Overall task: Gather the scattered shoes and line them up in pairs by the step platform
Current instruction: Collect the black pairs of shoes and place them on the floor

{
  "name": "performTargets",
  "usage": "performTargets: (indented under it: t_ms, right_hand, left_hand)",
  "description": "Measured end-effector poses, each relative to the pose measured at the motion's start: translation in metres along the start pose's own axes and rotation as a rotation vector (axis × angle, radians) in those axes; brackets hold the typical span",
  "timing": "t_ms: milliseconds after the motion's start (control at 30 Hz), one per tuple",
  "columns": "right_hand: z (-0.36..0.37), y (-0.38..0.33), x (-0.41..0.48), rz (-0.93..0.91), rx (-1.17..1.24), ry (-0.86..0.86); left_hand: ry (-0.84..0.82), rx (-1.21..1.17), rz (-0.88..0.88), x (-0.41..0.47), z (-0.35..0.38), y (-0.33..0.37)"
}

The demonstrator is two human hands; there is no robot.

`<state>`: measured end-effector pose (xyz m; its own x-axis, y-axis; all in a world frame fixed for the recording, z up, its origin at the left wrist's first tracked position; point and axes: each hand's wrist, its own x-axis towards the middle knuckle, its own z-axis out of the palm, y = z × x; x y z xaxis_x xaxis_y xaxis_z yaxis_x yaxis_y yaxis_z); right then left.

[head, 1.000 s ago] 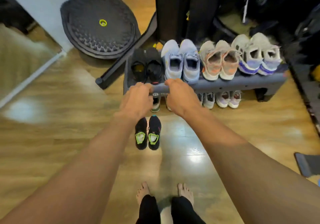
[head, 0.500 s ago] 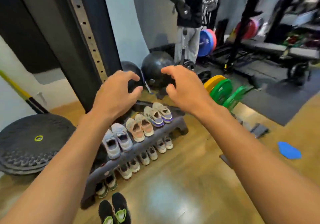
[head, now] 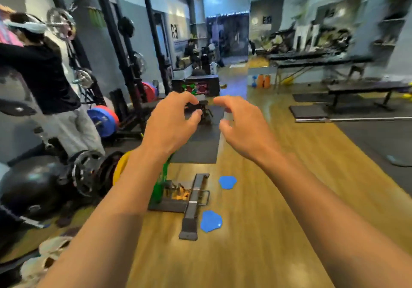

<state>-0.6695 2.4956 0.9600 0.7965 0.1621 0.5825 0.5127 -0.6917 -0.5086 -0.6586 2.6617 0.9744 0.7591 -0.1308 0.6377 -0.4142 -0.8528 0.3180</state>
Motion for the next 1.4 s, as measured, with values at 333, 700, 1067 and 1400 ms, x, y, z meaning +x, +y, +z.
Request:
performTargets:
  t_ms: [333, 700, 1067, 1400]
  right_hand:
    - [-0.246, 0.246, -0.062, 0.332, -0.270, 0.224]
    - [-0.475, 0.480, -0.140, 0.712, -0.528, 0.518]
    - [-0.668, 0.670, -0.170, 0.978, -0.742, 0.718]
    - [-0.847, 0.884, -0.195, 0.998, -0.763, 0.818]
  left_hand:
    - [-0.187, -0.326, 0.309, 0.104, 0.240, 0.304]
    - [-0.395, -0.586, 0.670, 0.176, 0.469, 0.609]
    - [-0.615, -0.823, 0.906, 0.232, 0.656, 0.881]
    - [-0.605, -0.828, 0.984, 0.300, 0.817, 1.106]
